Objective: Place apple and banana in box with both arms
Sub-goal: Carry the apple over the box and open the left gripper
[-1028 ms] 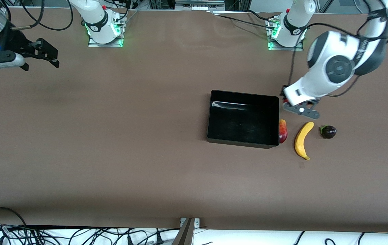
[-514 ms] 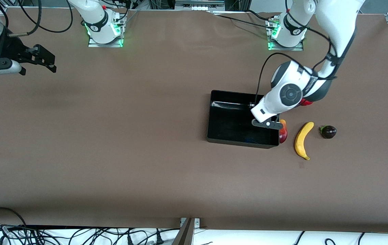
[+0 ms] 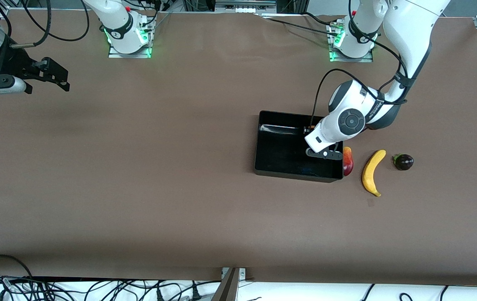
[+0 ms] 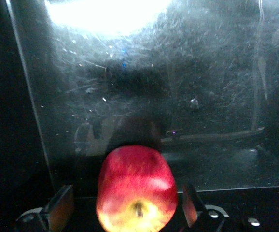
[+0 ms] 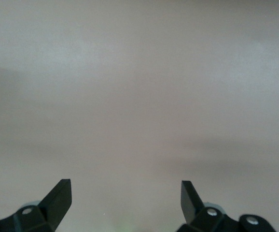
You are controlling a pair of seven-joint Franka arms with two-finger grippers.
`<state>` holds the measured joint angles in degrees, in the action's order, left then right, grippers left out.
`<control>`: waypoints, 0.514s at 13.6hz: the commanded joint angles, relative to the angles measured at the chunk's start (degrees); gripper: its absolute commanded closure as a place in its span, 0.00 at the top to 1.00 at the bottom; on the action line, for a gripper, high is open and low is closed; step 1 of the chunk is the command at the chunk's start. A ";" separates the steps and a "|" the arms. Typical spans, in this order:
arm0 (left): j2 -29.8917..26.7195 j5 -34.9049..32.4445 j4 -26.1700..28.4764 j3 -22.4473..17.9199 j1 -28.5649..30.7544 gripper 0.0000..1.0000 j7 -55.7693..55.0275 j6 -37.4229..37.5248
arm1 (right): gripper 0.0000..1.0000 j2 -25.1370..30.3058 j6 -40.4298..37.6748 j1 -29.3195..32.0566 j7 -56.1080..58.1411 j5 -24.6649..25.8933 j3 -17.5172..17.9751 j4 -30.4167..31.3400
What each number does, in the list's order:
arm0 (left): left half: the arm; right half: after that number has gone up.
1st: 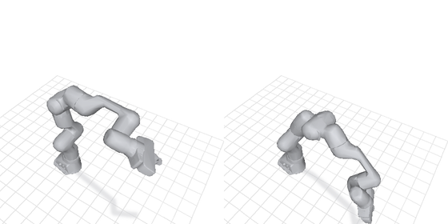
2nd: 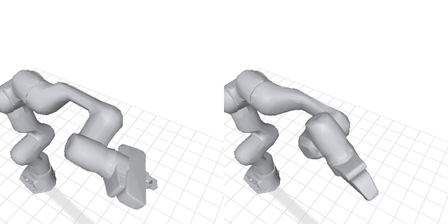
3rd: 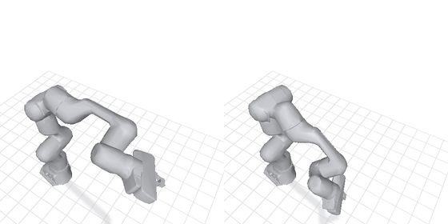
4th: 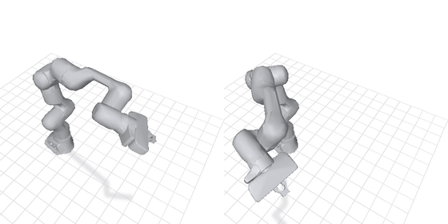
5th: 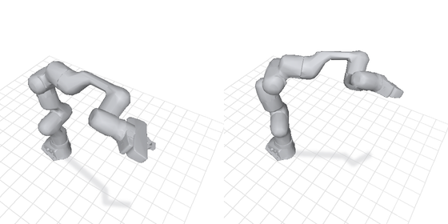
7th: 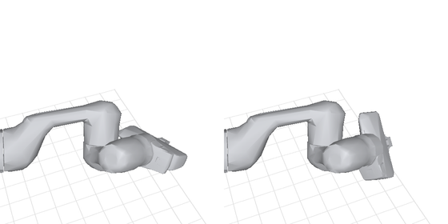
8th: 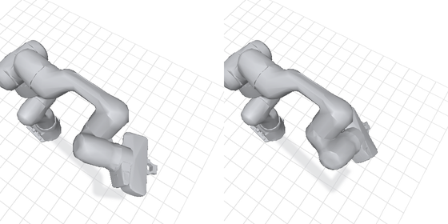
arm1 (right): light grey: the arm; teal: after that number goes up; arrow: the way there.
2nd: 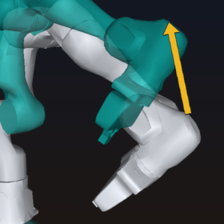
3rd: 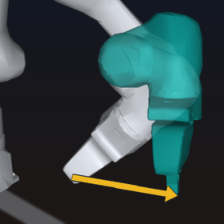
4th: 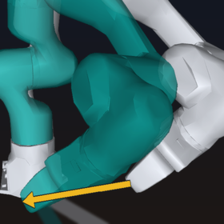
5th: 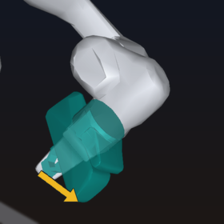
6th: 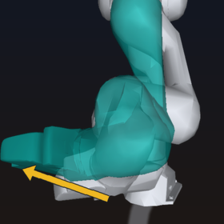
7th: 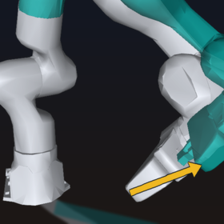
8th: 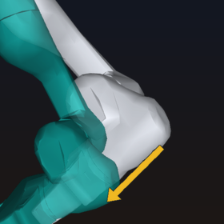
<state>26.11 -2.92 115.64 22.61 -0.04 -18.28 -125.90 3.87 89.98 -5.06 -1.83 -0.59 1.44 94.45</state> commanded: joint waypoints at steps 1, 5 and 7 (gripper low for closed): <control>-2.90 -0.59 -7.85 -1.07 1.18 1.00 -0.53 11.94 | 1.00 -0.17 0.11 0.40 -0.72 0.50 0.67 -0.85; -1.85 -9.87 -16.68 -3.62 4.43 1.00 11.37 19.55 | 1.00 -0.09 0.46 0.31 -0.72 0.24 0.93 -0.85; 0.86 -14.20 -16.68 -3.63 7.85 1.00 19.30 16.06 | 1.00 -0.09 0.37 0.40 -0.72 0.32 0.93 -0.85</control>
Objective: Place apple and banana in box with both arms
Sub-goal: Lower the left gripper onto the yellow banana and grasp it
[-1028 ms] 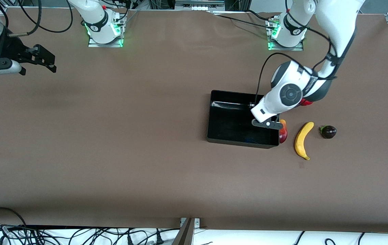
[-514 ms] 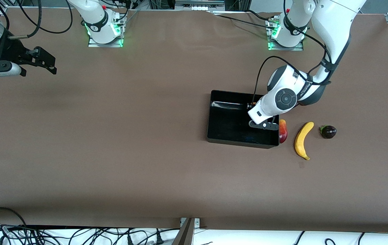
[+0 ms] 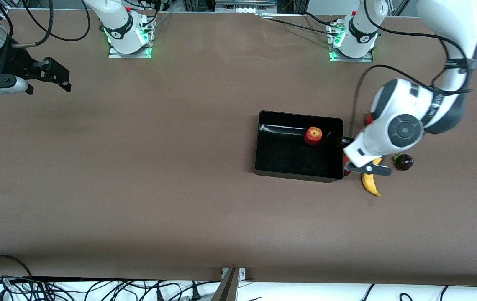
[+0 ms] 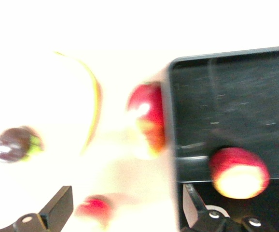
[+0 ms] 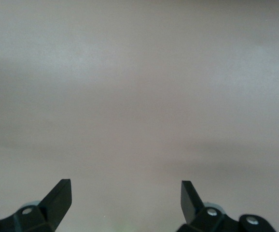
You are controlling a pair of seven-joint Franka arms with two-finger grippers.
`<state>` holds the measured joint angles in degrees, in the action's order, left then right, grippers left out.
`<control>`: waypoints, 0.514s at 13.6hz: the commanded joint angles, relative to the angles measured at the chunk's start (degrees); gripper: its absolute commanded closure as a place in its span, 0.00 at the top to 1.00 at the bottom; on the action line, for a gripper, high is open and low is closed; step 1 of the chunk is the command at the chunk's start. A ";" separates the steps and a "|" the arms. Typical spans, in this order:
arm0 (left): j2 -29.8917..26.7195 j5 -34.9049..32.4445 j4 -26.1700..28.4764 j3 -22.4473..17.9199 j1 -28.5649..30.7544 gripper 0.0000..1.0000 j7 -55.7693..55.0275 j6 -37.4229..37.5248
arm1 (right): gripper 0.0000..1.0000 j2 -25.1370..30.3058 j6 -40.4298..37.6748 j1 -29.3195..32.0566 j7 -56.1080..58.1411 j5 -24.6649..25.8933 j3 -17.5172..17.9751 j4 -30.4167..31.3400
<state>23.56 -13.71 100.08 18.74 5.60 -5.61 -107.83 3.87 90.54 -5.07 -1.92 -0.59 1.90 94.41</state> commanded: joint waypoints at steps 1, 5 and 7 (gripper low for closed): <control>4.99 -3.43 -0.95 0.25 4.23 1.00 11.54 -4.73 | 1.00 -0.09 -0.19 0.41 -0.63 0.32 0.48 -0.90; 9.83 -3.43 1.68 0.34 9.17 1.00 22.66 -15.02 | 1.00 -0.09 -0.19 0.32 -0.63 0.24 0.48 -0.81; 10.01 -3.43 4.75 0.25 9.34 0.99 22.75 -18.36 | 1.00 -0.09 -0.19 0.41 -0.63 0.24 0.48 -0.81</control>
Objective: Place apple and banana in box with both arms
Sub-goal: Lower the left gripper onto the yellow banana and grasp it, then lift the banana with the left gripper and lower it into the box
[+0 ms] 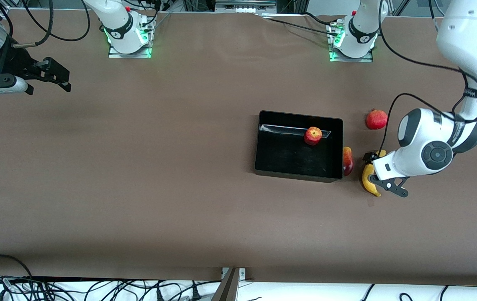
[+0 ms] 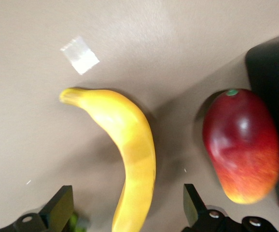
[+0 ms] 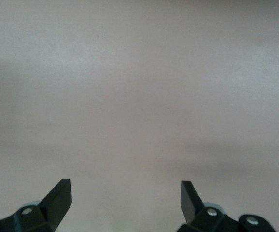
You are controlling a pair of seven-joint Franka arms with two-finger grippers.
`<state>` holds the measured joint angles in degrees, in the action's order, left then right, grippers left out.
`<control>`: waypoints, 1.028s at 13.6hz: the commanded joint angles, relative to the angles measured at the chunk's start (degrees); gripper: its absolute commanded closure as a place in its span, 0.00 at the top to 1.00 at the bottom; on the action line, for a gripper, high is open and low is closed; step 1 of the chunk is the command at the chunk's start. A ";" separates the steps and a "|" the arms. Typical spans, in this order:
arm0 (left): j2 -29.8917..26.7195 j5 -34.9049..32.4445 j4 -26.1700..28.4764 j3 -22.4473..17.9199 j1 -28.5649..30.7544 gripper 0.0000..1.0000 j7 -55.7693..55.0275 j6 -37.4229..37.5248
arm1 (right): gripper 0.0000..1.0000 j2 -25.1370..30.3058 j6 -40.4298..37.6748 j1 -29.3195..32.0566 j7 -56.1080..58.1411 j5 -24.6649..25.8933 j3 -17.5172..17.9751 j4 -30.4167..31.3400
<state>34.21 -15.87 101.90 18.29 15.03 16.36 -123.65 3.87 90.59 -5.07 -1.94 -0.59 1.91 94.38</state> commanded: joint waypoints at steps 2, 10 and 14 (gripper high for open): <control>1.11 -1.27 3.22 0.69 0.43 0.50 0.87 -2.64 | 1.00 -0.09 -0.24 0.32 -0.61 0.24 0.47 -0.86; -3.78 -0.40 -0.97 1.92 0.88 0.00 0.17 6.10 | 1.00 -0.09 -0.24 0.32 -0.61 0.24 0.47 -0.86; -4.59 1.01 -8.91 12.52 0.53 0.00 -14.64 20.81 | 1.00 -0.09 -0.15 0.32 -0.61 0.32 0.47 -0.86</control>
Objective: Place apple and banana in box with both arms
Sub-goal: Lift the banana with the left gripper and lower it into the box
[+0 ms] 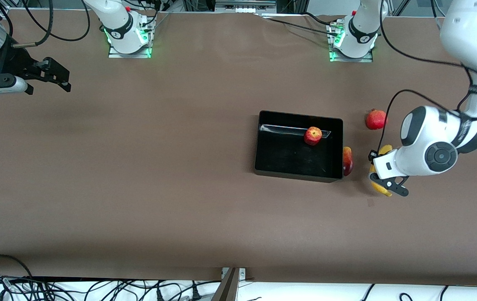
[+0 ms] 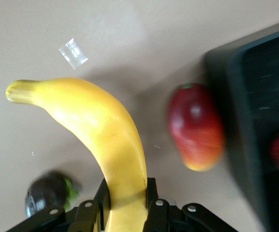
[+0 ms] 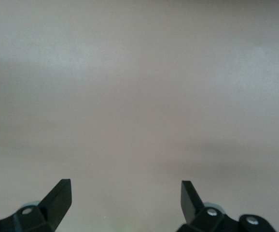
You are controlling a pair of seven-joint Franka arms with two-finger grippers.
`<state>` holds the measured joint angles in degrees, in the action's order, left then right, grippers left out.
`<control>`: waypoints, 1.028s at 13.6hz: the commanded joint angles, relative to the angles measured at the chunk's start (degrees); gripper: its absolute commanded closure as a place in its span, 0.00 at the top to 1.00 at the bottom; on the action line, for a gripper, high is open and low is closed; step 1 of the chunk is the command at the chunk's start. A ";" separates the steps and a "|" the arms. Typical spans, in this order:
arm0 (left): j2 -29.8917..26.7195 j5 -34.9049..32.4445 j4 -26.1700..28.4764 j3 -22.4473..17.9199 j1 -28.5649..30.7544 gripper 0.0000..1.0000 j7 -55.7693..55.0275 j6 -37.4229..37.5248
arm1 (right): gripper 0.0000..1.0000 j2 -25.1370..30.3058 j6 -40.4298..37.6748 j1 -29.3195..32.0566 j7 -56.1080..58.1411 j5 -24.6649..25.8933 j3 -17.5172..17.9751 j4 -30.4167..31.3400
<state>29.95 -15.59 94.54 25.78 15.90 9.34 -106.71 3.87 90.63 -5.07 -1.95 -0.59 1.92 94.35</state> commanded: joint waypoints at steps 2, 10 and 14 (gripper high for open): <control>-0.16 0.82 -1.47 11.02 -1.04 0.00 -17.02 3.79 | 1.00 -0.09 -0.19 0.32 -0.60 0.33 0.46 -0.84; 8.53 -3.13 0.11 11.92 -14.32 0.00 -37.54 -4.63 | 1.00 -0.09 -0.28 0.32 -0.60 0.41 0.46 -0.75; 13.55 -3.31 0.29 11.92 -14.50 0.00 -38.78 -10.80 | 1.00 -0.09 -0.19 0.32 -0.60 0.41 0.46 -0.75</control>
<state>41.92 -17.55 95.35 37.44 1.38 -28.04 -116.51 3.86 90.66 -5.07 -1.96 -0.59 1.94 94.32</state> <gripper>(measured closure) 0.670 0.000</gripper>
